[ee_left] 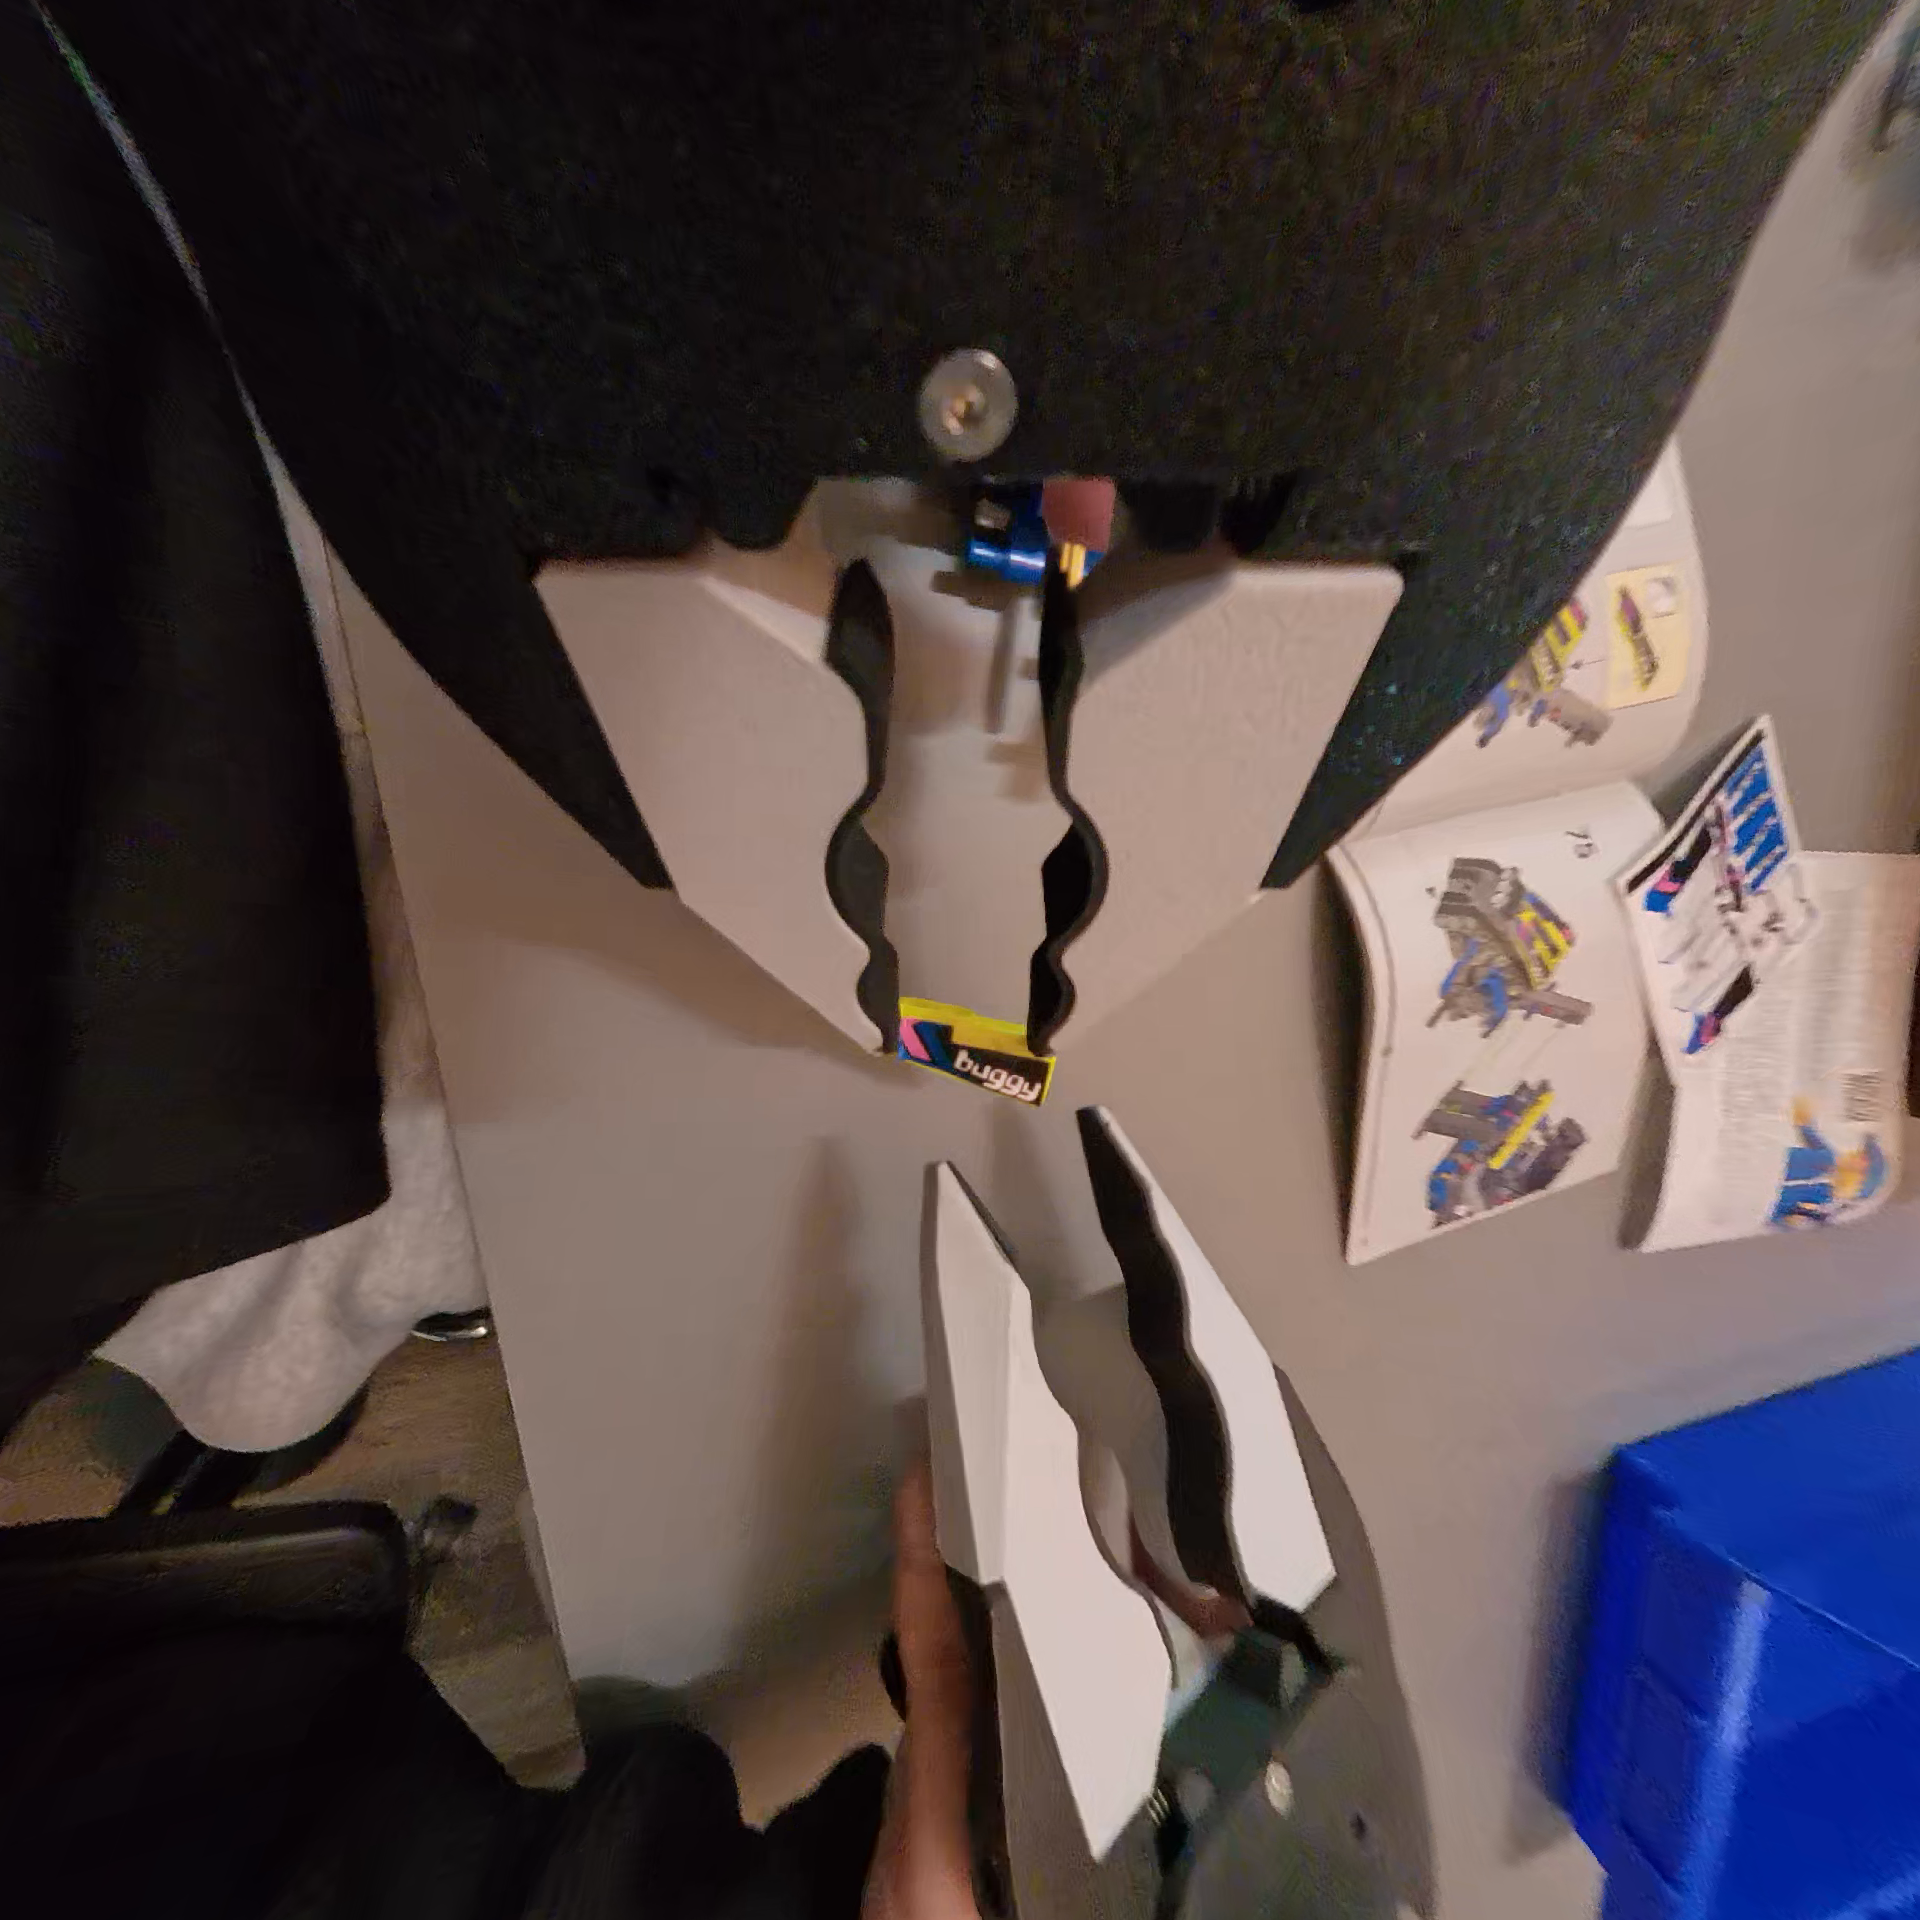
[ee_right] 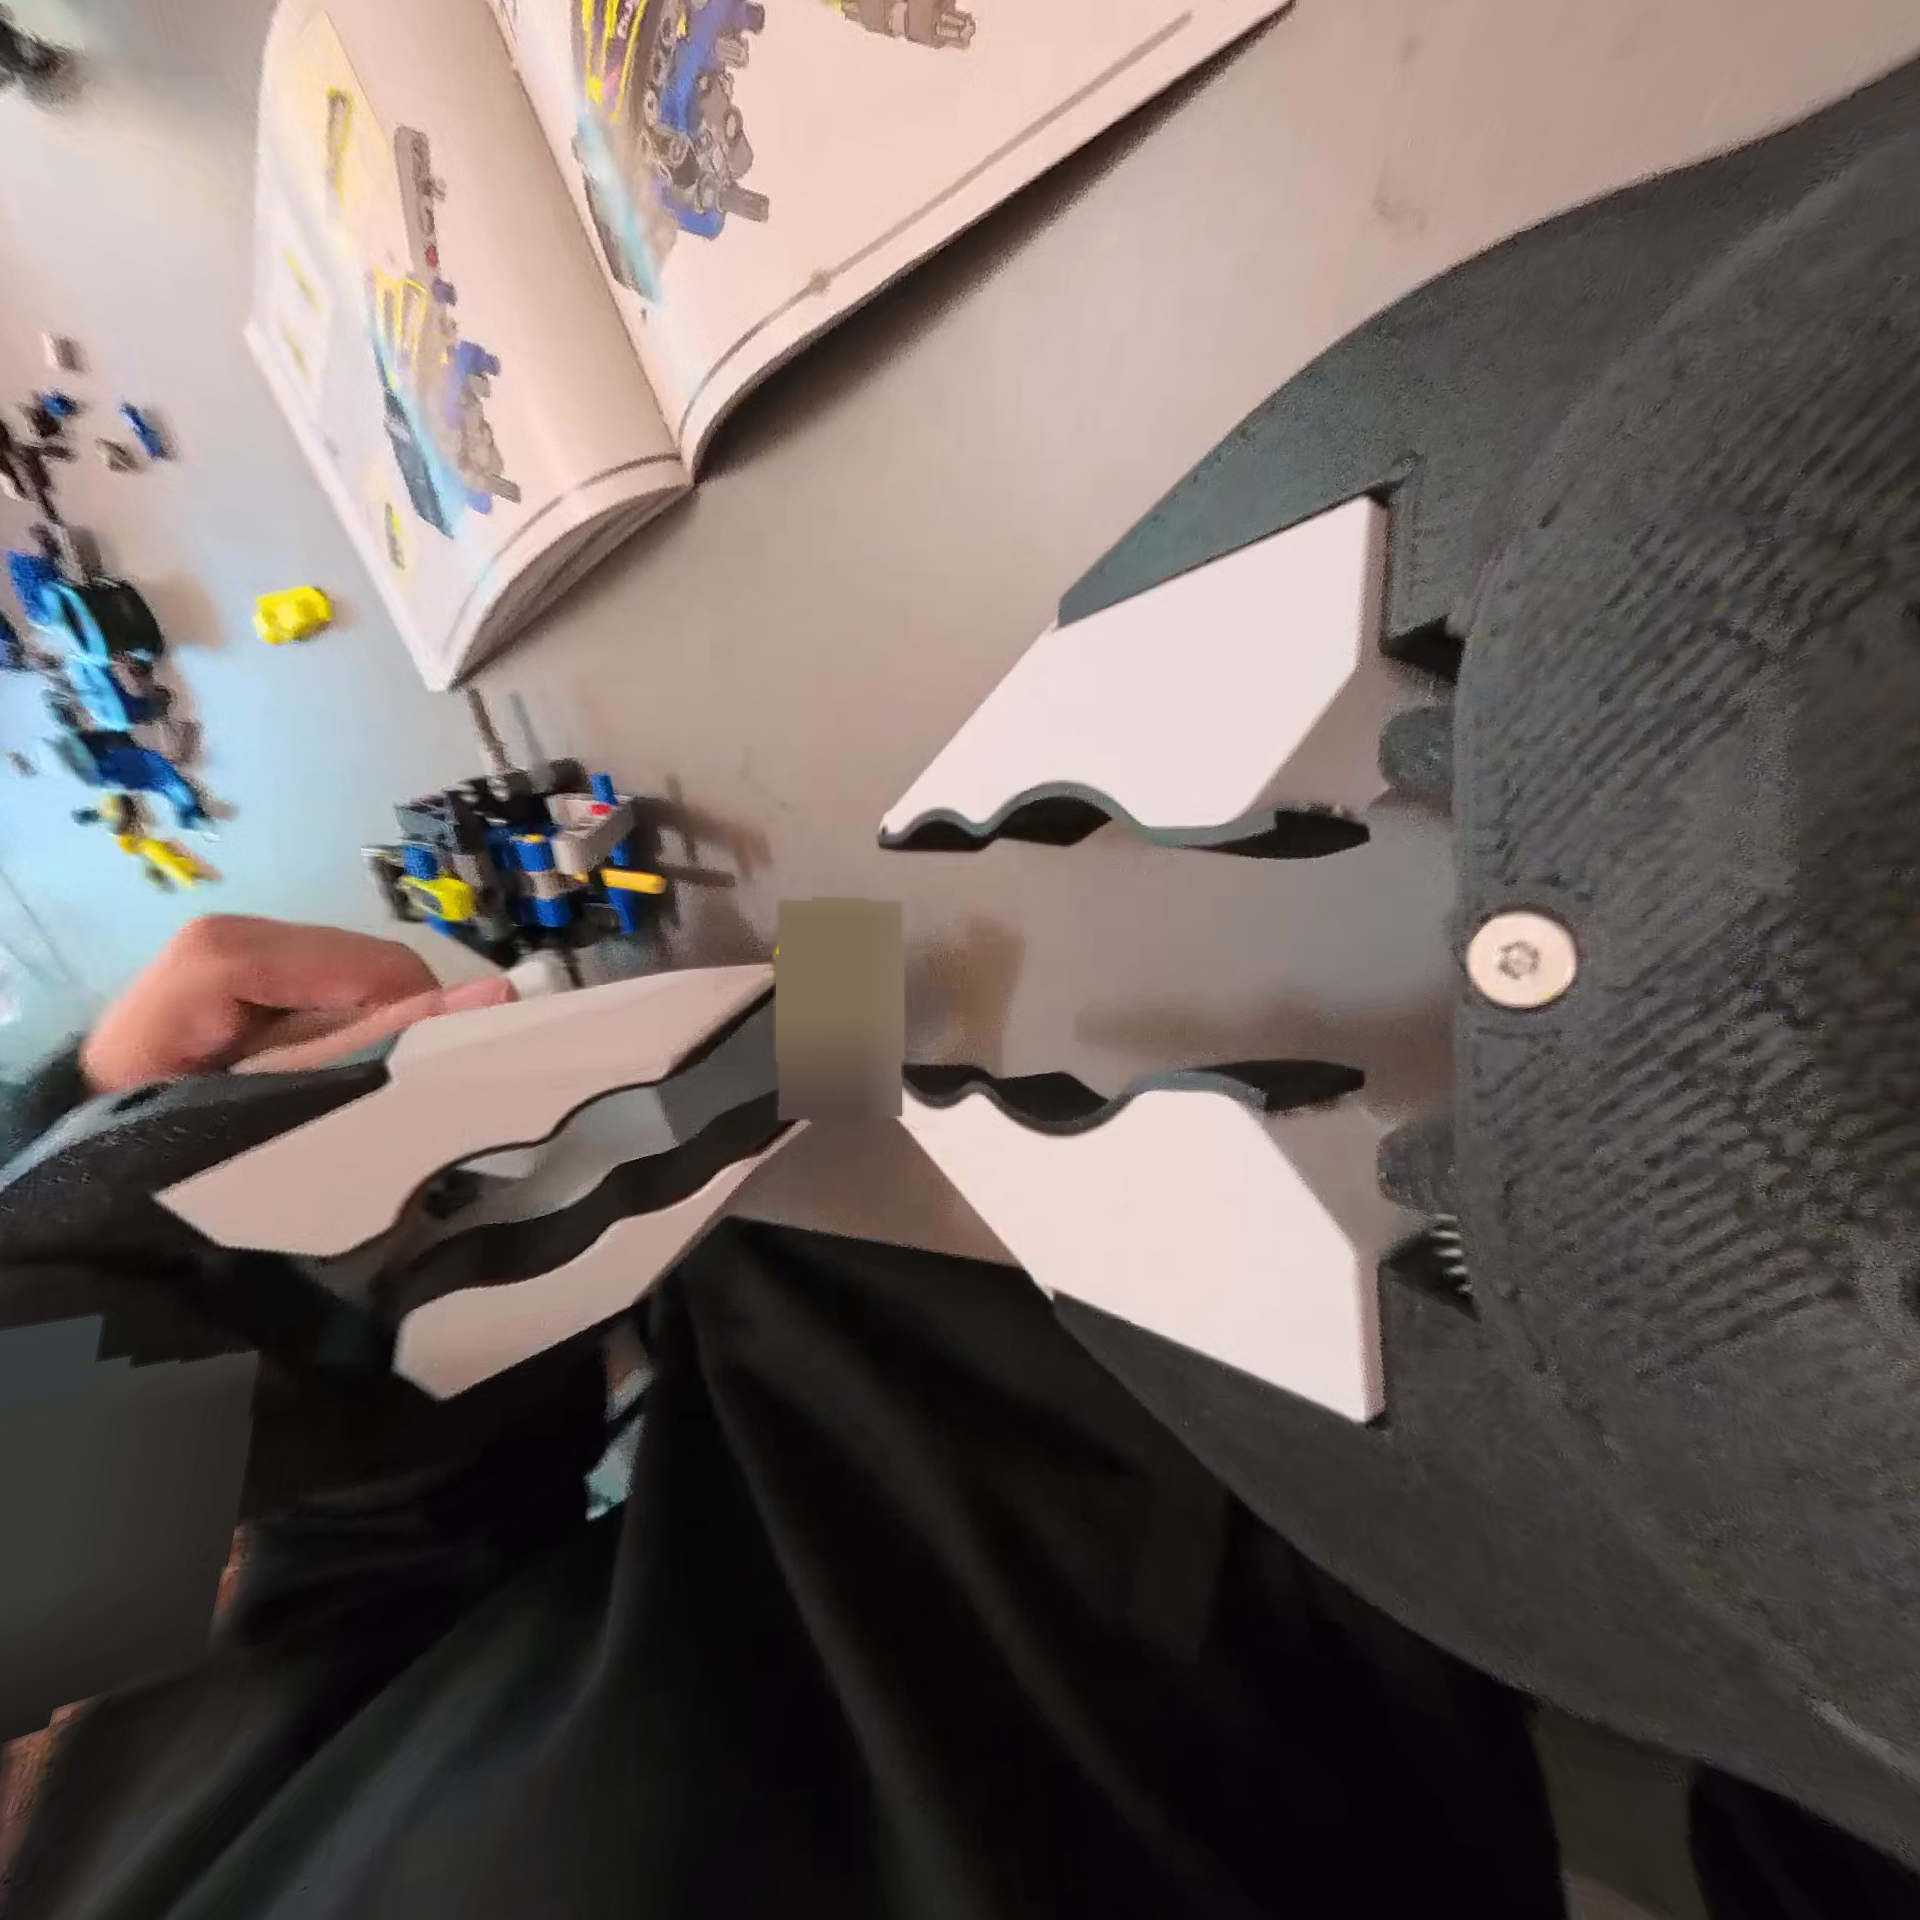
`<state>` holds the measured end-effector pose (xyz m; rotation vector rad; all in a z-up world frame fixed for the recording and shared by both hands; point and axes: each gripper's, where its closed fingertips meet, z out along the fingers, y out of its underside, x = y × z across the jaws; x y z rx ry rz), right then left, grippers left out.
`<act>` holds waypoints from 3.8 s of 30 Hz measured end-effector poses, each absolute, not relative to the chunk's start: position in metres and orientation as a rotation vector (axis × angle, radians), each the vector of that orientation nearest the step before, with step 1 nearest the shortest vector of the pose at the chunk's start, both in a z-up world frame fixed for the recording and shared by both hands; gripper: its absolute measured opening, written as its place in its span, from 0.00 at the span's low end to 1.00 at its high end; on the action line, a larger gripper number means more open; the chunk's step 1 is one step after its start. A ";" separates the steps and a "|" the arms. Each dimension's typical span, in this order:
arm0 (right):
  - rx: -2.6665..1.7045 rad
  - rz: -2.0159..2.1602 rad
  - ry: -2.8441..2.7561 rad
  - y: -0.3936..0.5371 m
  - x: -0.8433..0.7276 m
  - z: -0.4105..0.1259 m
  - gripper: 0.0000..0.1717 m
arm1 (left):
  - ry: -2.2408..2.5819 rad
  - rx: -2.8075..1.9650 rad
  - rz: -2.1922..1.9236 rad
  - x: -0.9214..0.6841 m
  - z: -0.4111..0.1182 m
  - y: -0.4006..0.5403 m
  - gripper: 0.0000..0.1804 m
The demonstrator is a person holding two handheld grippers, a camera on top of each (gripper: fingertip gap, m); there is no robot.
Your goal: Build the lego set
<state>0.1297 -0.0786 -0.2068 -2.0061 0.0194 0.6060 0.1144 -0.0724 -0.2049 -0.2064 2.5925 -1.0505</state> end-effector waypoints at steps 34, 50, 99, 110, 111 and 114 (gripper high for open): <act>-1.518 0.913 0.533 -0.048 0.151 -0.170 0.03 | 2.156 -0.097 -0.806 0.147 -0.173 -0.059 0.05; -1.446 0.813 0.601 -0.054 0.167 -0.164 0.03 | 2.141 -1.040 -1.613 0.144 -0.154 -0.059 0.20; -1.307 0.843 0.527 -0.051 0.143 -0.108 0.01 | 1.855 -0.530 -1.203 0.145 -0.115 -0.049 0.04; -1.339 0.786 0.485 -0.049 0.141 -0.108 0.17 | 1.861 -0.556 -1.274 0.142 -0.111 -0.043 0.04; -1.326 0.799 0.485 -0.048 0.140 -0.106 0.14 | 1.865 -0.549 -1.271 0.142 -0.113 -0.045 0.04; -1.313 0.802 0.491 -0.048 0.142 -0.107 0.02 | 1.871 -0.534 -1.265 0.140 -0.115 -0.047 0.04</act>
